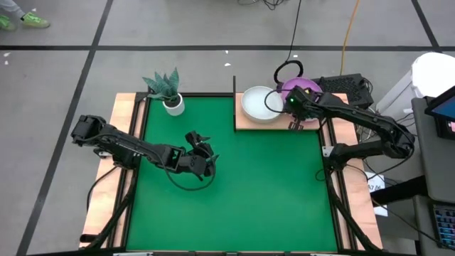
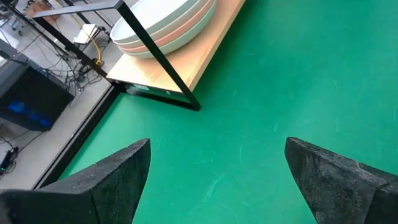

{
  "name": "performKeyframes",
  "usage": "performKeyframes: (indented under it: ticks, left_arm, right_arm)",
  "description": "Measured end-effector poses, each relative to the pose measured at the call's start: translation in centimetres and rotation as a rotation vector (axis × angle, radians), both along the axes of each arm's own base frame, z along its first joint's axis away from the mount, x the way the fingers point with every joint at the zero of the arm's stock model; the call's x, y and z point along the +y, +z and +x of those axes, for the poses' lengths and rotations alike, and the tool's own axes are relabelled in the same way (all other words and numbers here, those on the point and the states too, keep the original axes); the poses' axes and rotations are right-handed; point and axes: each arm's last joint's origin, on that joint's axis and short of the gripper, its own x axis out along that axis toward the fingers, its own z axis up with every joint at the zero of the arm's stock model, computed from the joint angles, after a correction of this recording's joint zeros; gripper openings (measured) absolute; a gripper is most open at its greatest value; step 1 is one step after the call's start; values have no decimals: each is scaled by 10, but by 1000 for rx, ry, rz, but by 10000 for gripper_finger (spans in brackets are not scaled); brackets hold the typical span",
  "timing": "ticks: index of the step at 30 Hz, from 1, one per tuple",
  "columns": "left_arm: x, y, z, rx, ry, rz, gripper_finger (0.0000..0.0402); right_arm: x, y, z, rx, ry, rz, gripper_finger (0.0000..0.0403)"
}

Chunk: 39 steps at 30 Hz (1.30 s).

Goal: Place and stack plates onto a shelf
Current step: Stack the purple plate on the right light blue plate on the shelf

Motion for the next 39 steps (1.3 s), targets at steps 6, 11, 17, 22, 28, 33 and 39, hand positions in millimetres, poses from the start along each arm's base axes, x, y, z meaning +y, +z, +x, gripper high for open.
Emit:
performKeyframes:
  ticks: [6, 11, 17, 22, 28, 33, 39]
  left_arm:
    - [0, 0, 0, 2, 1, -2, 374]
    - [0, 0, 0, 2, 1, -2, 374]
    - [-1, 0, 0, 2, 0, -1, 374]
    - [-1, 0, 0, 3, -2, 1, 374]
    - [-1, 0, 0, 3, -2, 1, 374]
    - [-1, 0, 0, 2, -1, 0, 374]
    - [-1, 0, 0, 2, -3, -4, 374]
  right_arm:
    - [-1, -17, -7, 48, -24, 10, 4]
    - [0, -23, -9, 62, -25, 13, 4]
    - [1, -30, -11, 80, -22, 25, 4]
    - [3, -35, -11, 47, -6, 72, 4]
    - [4, -35, -8, 19, -14, 74, 10]
    - [7, -35, -6, 1, -25, 73, 51]
    - [8, -32, -7, 8, -42, 31, 119]
